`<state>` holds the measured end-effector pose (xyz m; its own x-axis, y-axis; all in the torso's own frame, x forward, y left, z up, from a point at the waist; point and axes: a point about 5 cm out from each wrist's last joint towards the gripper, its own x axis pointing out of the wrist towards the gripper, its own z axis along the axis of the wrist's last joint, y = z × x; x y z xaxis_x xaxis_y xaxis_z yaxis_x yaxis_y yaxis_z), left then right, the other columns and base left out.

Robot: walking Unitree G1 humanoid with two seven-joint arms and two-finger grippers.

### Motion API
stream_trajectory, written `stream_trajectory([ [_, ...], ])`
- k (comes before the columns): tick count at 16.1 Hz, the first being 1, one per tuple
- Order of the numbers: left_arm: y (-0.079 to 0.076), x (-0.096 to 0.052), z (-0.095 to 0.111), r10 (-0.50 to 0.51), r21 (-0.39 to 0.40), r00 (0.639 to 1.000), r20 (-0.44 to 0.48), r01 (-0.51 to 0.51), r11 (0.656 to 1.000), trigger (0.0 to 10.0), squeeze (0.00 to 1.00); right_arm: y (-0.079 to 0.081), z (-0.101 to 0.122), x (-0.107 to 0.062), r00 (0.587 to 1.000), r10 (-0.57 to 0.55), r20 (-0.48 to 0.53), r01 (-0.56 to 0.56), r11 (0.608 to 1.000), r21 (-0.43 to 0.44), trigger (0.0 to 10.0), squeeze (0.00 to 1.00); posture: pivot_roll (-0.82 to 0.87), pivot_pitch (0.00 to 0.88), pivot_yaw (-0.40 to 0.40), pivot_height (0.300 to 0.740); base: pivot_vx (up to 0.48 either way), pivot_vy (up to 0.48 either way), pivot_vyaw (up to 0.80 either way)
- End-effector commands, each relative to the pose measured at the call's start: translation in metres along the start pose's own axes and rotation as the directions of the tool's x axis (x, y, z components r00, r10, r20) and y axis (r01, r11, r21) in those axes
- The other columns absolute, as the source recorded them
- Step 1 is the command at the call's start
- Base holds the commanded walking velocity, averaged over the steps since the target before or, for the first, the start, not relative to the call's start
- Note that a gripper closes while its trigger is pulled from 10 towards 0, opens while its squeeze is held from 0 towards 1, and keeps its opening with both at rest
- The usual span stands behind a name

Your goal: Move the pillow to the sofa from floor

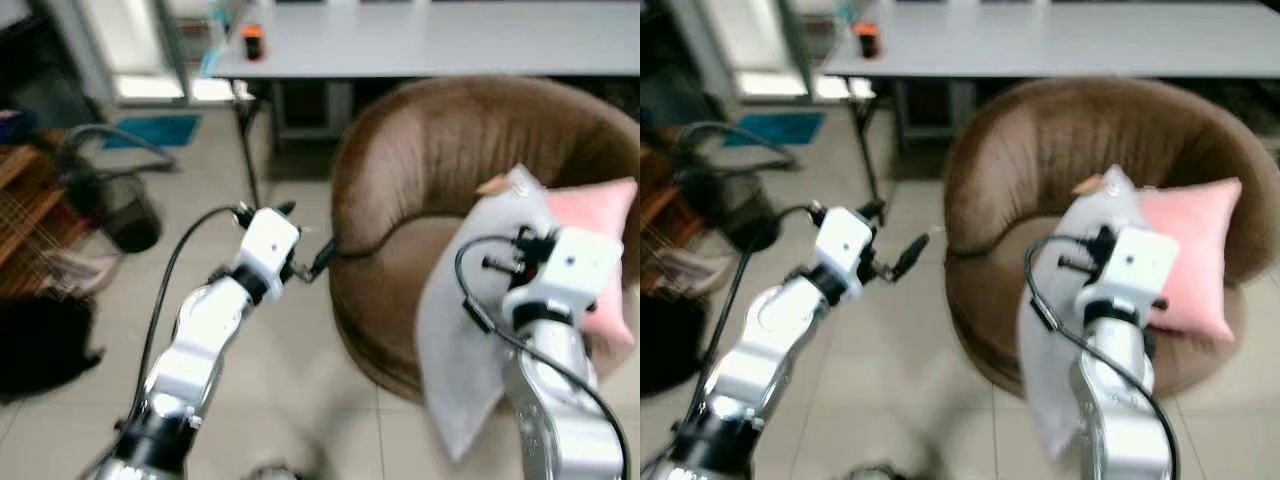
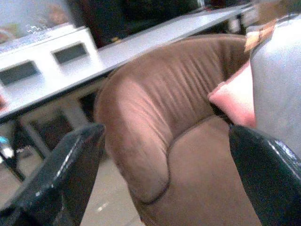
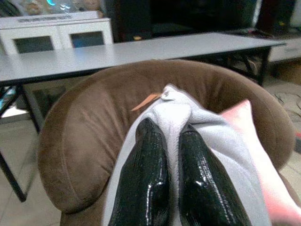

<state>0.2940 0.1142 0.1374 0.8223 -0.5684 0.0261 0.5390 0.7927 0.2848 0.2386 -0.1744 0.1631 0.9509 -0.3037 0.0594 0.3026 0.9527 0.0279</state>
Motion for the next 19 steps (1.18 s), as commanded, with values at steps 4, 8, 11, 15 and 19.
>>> stream_trajectory([
  [4,-0.003,0.004,0.005,-0.025,0.013,1.0,0.012,0.025,1.0,10.0,0.0,-0.006,0.013,0.001,0.997,-0.021,0.069,0.023,1.0,-0.016,10.0,0.0,-0.05,0.039,0.051,0.74,0.371,0.0,-0.4],
  [8,-0.003,0.004,0.004,-0.028,0.015,1.0,0.009,0.028,0.999,10.0,0.0,-0.004,0.016,0.003,0.997,-0.004,0.079,0.005,1.0,-0.015,10.0,0.0,-0.05,0.04,0.05,0.74,0.37,0.0,0.0],
  [11,-0.002,0.002,0.004,-0.022,0.018,1.0,0.008,0.022,1.0,10.0,0.0,-0.001,0.017,0.004,0.996,0.015,0.082,-0.015,1.0,-0.008,10.0,0.0,-0.03,0.041,0.034,0.74,0.369,0.0,0.0],
  [15,-0.001,-0.001,0.004,-0.022,0.021,1.0,0.008,0.022,1.0,10.0,0.0,-0.002,0.021,0.008,0.995,0.01,0.098,-0.01,1.0,-0.006,10.0,0.0,-0.02,0.036,0.026,0.74,0.368,0.0,0.0],
  [19,-0.001,-0.002,0.005,-0.025,0.021,1.0,0.011,0.025,0.999,10.0,0.0,-0.003,0.022,0.012,0.994,0.016,0.105,-0.015,1.0,-0.008,10.0,0.0,-0.02,0.026,0.02,0.74,0.37,0.0,0.0],
])
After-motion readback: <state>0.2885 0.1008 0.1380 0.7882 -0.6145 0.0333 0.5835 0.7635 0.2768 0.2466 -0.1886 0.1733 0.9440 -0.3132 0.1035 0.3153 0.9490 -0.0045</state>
